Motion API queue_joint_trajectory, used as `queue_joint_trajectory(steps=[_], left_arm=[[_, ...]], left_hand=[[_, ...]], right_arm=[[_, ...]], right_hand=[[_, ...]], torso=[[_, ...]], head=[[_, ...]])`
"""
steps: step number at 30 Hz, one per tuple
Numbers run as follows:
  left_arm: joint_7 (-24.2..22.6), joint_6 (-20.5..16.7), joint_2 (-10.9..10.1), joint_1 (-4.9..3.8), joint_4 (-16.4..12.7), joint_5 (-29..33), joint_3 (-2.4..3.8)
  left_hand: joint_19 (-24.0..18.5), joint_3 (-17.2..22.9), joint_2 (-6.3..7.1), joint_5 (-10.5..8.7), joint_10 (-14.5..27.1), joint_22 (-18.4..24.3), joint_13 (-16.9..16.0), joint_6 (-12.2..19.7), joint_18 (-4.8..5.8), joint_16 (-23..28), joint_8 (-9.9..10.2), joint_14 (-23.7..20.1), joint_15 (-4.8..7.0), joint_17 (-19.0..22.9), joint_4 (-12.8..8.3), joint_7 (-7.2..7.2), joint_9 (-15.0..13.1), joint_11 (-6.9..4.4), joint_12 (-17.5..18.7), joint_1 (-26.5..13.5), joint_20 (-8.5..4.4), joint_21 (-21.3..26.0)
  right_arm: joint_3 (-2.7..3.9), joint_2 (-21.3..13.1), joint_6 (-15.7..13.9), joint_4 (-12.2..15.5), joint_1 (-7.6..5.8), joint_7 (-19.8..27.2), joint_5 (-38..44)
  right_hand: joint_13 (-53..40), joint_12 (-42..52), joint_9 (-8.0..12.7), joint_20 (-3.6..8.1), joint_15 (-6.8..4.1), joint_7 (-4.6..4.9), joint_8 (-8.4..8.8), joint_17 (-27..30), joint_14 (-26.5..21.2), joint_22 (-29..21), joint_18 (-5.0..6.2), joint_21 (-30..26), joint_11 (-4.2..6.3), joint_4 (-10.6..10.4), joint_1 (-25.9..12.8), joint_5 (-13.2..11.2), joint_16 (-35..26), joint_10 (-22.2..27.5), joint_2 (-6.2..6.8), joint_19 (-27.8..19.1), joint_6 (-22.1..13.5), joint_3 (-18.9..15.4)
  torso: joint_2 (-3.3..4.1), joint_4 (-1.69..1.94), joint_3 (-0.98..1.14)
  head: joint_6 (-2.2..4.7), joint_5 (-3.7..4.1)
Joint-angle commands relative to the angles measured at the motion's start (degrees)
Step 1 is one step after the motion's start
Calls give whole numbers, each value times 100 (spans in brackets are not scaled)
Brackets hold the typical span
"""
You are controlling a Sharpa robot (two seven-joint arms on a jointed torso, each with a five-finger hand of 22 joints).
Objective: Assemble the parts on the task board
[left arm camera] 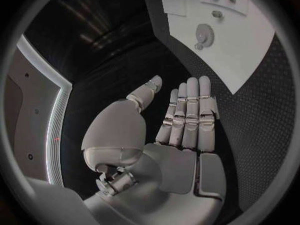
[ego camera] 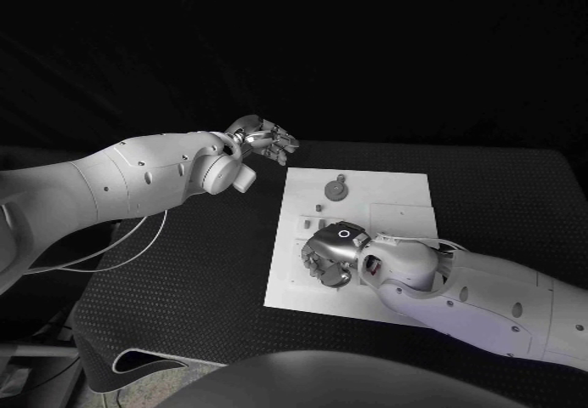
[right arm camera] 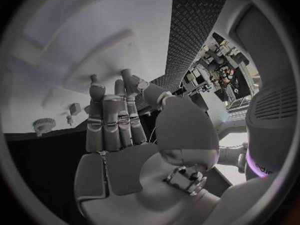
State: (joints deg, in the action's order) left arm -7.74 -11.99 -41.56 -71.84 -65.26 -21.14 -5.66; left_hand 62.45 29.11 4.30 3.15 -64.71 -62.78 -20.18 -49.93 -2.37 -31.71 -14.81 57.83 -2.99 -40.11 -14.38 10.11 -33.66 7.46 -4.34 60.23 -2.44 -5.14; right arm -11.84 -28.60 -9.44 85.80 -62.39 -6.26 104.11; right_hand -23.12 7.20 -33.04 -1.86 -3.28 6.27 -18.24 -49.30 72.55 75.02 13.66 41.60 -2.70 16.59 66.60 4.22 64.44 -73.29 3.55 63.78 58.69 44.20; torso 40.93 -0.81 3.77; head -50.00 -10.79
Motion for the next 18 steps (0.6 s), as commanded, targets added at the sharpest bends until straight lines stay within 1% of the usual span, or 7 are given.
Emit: queue_joint_trajectory(steps=[1,5,6,8,12,15,18], left_arm=[[-32,65,3,-9,-16,33,5],[-20,79,-8,-9,-18,33,5],[-13,84,-10,-9,-19,33,5],[-11,90,-9,-9,-16,33,5],[-9,88,-11,-9,-11,33,5],[-8,84,-11,-9,-11,33,5],[-8,83,-9,-9,-11,33,5]], left_hand=[[33,-7,0,-18,44,-6,9,35,-119,39,9,36,-14,-9,32,7,8,9,-3,-58,-12,28],[33,-7,0,-18,44,-6,9,36,-119,40,9,37,-15,-10,33,7,8,9,-4,-58,-12,29],[33,-8,1,-18,44,-6,9,36,-119,40,9,36,-15,-10,33,7,8,10,-4,-59,-12,29],[33,-8,0,-18,44,-7,9,36,-119,41,9,36,-15,-11,33,7,8,10,-4,-59,-11,29],[33,-8,1,-18,45,-7,10,36,-119,42,9,36,-15,-12,34,7,8,10,-4,-59,-11,30],[33,-9,2,-19,46,-7,10,37,-119,43,10,36,-15,-12,34,7,8,10,-3,-60,-11,31],[32,-10,3,-19,49,-8,11,39,-119,44,11,36,-15,-14,34,8,9,11,-2,-60,-11,32]], right_arm=[[-62,-13,264,-51,59,5,-59],[-63,-32,117,-70,59,-22,-152],[-63,-40,30,-72,59,-30,-169],[-63,-52,-22,-71,59,-60,-169],[-63,-63,-120,-88,58,-59,-212],[-63,-63,-186,-91,58,-33,-241],[-63,-77,-302,-89,58,-17,-276]], right_hand=[[0,-24,-150,21,-20,0,-32,10,-21,110,134,9,-19,3,-4,36,27,-13,-37,-36,34,19],[-4,-95,-149,4,16,42,23,15,-51,111,134,0,-55,-4,-70,33,25,81,87,-69,-54,-32],[0,-127,-145,-4,36,69,54,16,-57,111,134,1,-73,-22,-118,30,26,129,203,-70,-110,-71],[10,-185,-124,-10,68,131,140,19,-66,107,134,-2,-110,-46,-151,36,29,216,336,-69,-268,-94],[11,-269,-122,-31,122,216,238,23,-106,105,134,-15,-165,-144,-255,29,35,337,608,-85,-469,-169],[29,-350,-112,-42,195,325,343,6,-181,114,134,-21,-242,-125,-345,21,65,537,680,-137,-697,-396],[49,-361,-90,-72,257,408,439,-8,-303,115,134,-46,-306,-113,-342,29,79,723,801,-222,-895,-487]], torso=[[0,-2,1],[-2,-5,0],[-2,-4,0],[-2,1,0],[-5,-1,2],[-4,-4,4],[-3,-5,8]], head=[[0,-4],[0,-7],[0,-11],[0,-10],[0,-4],[0,-4],[0,-6]])
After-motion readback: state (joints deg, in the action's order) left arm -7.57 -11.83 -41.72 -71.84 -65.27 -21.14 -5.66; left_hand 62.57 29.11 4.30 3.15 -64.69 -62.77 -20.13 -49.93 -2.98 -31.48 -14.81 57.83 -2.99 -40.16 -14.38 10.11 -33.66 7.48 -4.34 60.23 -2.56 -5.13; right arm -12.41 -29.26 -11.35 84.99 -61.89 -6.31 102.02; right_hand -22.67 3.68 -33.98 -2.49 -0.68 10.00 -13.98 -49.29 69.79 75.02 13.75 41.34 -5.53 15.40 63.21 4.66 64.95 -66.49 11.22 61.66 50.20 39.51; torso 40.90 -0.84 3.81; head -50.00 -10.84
